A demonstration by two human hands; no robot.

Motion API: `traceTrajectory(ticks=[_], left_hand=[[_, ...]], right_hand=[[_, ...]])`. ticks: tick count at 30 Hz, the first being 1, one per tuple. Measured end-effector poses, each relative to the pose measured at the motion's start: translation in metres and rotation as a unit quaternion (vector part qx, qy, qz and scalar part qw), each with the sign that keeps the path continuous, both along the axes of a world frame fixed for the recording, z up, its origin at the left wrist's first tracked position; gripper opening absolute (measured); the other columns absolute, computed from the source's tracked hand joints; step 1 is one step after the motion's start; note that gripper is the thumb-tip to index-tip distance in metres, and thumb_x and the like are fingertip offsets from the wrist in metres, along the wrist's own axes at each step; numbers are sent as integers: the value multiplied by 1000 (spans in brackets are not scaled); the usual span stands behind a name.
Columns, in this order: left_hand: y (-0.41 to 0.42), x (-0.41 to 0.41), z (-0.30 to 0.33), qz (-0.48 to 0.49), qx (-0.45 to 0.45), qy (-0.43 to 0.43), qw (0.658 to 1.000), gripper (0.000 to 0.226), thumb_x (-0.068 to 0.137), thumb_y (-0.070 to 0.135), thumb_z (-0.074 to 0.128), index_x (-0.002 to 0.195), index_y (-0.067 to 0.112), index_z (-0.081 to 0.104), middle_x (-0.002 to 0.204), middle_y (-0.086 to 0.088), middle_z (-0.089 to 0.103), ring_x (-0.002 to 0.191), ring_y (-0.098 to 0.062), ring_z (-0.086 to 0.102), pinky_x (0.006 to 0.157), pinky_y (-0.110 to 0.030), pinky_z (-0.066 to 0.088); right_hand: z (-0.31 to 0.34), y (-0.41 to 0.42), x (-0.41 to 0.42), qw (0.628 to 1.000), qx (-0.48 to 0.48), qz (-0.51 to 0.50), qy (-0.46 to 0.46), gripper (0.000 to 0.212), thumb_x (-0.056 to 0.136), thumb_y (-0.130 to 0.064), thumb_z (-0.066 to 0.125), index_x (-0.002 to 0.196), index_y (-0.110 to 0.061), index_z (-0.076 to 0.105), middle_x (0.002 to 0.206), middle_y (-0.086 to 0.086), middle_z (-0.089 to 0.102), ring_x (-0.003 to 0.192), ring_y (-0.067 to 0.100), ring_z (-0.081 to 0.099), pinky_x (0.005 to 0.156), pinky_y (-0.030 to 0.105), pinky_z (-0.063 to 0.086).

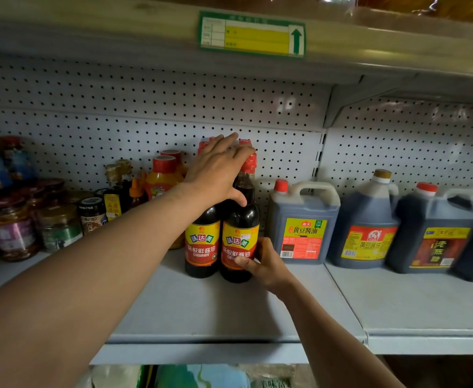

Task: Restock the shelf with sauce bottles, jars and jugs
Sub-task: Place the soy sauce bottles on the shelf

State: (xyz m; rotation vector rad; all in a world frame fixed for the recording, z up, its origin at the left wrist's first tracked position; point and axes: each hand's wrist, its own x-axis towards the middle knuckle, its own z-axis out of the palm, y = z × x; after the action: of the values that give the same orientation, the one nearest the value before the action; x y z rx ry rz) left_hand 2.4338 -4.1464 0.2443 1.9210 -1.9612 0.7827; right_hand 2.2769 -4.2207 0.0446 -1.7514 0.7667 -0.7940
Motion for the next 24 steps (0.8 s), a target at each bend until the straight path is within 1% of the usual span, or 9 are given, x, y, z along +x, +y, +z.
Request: traceTrajectory(ticks=[4,8,11,16,19,24], left_hand=[[-5,3,-1,1,-4,-5,1000,120,57,66,81,153,23,24,161,-9,24,152,-23,6,121,-35,1],[-10,6,-1,5,-9,-22,1000,120,58,68,79,153,21,23,161,-6,25,152,-23,5,121,-36,-1],[-11,6,-2,7,-12,-27,1000,120,58,68,78,153,20,23,161,-8,25,152,-24,5,121,-36,-1],[-14,7,-4,7,-18,-43,999,121,57,70,77,152,19,23,160,-5,28,152,-25,6,121,-38,-1],[-15,8,-4,11,-19,-50,998,121,57,70,78,152,18,23,160,-4,28,152,-26,5,122,-39,-2],[-13,6,-4,24,-16,-57,998,121,58,69,77,152,17,21,161,-4,26,152,-27,0,119,-37,-9]], right_hand=[[-1,-5,4,1000,-8,-7,3,58,84,-30,80,126,-18,42,123,-3,63,116,12,62,102,40,53],[-2,-9,8,1000,-12,-16,4,61,84,-30,81,128,-16,42,124,-3,63,117,11,62,103,40,52],[-2,-11,8,1000,-8,-11,11,62,84,-29,80,130,-16,40,125,-2,62,118,12,61,104,39,52],[-2,-12,8,1000,-14,-16,19,61,84,-30,80,128,-19,40,125,-3,62,118,11,61,101,34,52],[-1,-11,8,999,-17,-20,24,64,83,-33,81,129,-19,40,129,0,61,120,14,60,103,37,52],[3,-7,8,998,-23,-31,52,63,83,-36,80,128,-20,39,130,0,61,120,14,59,103,39,52]])
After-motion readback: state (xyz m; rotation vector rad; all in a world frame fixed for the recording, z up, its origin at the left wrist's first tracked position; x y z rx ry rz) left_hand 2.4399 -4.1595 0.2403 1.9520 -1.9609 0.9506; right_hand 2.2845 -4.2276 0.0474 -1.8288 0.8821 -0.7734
